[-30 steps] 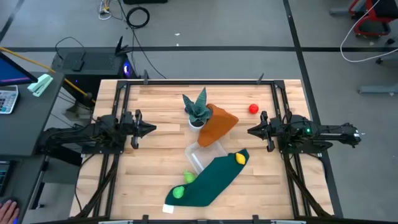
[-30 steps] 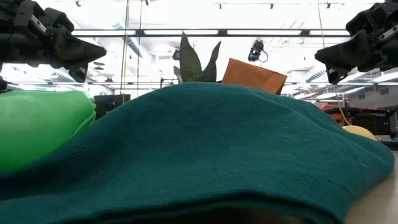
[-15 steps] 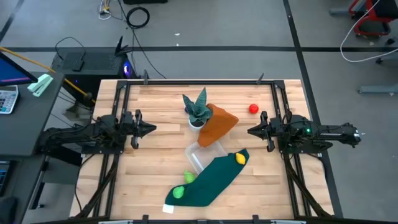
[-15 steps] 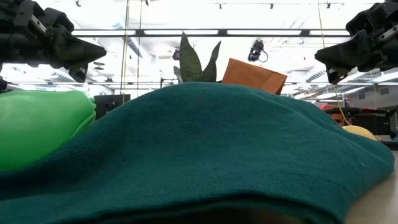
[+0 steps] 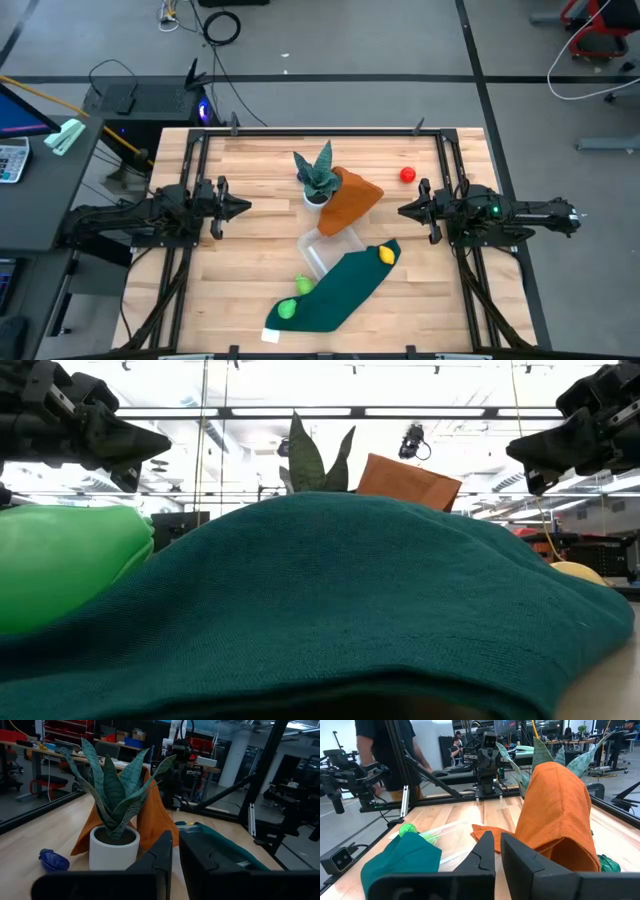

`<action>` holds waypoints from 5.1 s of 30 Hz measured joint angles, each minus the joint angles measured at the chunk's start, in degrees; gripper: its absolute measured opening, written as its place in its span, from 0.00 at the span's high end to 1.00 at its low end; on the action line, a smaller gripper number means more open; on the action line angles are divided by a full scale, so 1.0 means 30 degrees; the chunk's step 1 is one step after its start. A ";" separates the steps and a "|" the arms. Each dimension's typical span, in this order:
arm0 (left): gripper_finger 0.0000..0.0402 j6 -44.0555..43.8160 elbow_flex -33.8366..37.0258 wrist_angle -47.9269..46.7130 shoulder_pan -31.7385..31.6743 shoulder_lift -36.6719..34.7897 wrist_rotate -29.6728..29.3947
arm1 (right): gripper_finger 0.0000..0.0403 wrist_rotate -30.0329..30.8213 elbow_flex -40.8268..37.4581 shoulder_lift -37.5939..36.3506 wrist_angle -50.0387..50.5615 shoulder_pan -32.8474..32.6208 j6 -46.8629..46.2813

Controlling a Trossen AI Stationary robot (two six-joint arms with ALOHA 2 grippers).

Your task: Pick and placing Produce into tupperware

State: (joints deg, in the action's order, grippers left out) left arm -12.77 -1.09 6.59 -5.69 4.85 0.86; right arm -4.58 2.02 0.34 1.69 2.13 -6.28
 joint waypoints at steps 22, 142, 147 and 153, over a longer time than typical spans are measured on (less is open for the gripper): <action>0.90 -0.0003 0.0002 -0.0001 0.0000 -0.0003 -0.0001 | 1.00 0.0000 -0.0001 -0.0007 -0.0006 0.0002 0.0005; 0.98 -0.3647 0.0003 -0.0705 -0.0008 -0.0003 -0.1973 | 1.00 0.0000 0.0000 -0.0001 -0.0058 -0.0006 -0.0036; 0.99 0.0073 0.0003 -0.0743 -0.0007 0.0004 -0.2979 | 1.00 0.0081 -0.0002 0.0007 -0.0048 -0.0006 0.2816; 0.95 0.2685 0.0003 -0.0303 -0.0007 0.0004 -0.4790 | 1.00 0.2556 -0.0007 0.0006 -0.0692 -0.0006 0.3185</action>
State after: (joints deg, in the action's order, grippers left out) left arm -4.71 -1.08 5.68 -5.72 4.86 -13.51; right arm 3.09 2.00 0.36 -0.39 2.11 3.27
